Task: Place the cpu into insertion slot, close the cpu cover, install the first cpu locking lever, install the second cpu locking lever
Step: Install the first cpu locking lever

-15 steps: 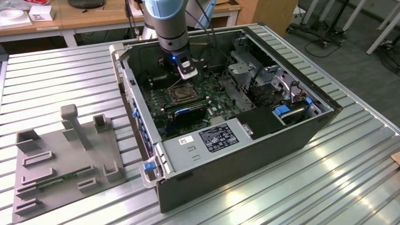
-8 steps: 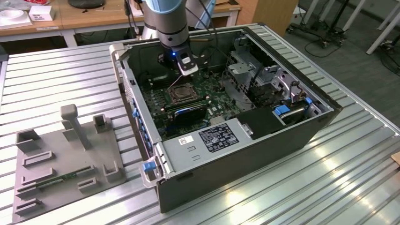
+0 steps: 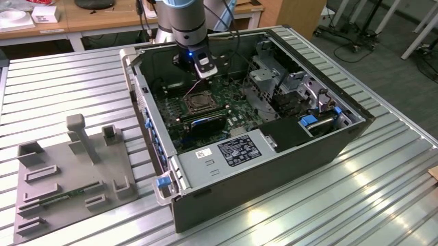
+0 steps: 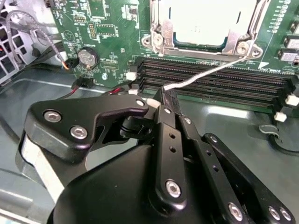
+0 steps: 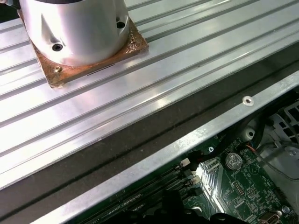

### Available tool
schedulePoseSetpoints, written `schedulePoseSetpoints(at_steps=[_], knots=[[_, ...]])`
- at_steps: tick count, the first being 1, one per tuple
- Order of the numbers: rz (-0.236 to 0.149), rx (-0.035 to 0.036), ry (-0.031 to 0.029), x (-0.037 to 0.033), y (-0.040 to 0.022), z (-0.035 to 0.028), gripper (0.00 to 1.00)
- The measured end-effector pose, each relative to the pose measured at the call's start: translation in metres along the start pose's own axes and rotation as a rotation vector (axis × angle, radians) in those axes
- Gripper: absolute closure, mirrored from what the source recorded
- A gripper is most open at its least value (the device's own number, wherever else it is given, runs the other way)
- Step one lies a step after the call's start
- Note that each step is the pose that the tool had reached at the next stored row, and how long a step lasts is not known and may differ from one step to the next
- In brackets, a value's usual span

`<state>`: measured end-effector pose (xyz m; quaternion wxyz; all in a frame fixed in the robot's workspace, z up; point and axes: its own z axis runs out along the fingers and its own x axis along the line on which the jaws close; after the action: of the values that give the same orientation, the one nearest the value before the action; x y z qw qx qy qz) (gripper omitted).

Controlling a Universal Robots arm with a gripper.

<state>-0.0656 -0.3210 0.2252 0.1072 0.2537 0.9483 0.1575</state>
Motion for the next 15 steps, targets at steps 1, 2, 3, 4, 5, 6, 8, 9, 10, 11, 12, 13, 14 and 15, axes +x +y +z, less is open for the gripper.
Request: schedulePoseSetpoints(at_steps=[1, 2, 3, 4, 5, 6, 8, 9, 10, 11, 12, 13, 14, 15], knots=[[0.0, -0.0002, 0.0001, -0.0001, 0.0003, -0.0009, 0.89], [0.0, -0.0004, 0.0003, -0.0002, 0.0006, -0.0017, 0.89], [0.0, -0.0007, 0.0004, -0.0003, 0.0009, -0.0024, 0.89], [0.0, -0.0011, 0.0006, -0.0004, 0.0012, -0.0032, 0.89], [0.001, -0.0016, 0.0009, -0.0005, 0.0015, -0.0039, 0.89], [0.001, -0.0022, 0.0011, -0.0006, 0.0017, -0.0045, 0.89], [0.001, -0.0027, 0.0013, -0.0006, 0.0018, -0.0046, 0.89], [0.001, -0.0026, 0.0013, -0.0004, 0.0017, -0.0046, 0.89], [0.001, -0.0028, 0.001, 0.0001, 0.0014, -0.0049, 0.89], [0.001, -0.0031, 0.0003, 0.0009, 0.0009, -0.0052, 0.89], [0.0, -0.0037, -0.0005, 0.002, 0.0004, -0.0055, 0.89], [0.0, -0.0043, -0.0015, 0.003, -0.0002, -0.0058, 0.89], [0.0, -0.0047, -0.0023, 0.0039, -0.0007, -0.006, 0.89], [0.0, -0.0054, -0.0033, 0.0046, -0.0011, -0.0062, 0.89]])
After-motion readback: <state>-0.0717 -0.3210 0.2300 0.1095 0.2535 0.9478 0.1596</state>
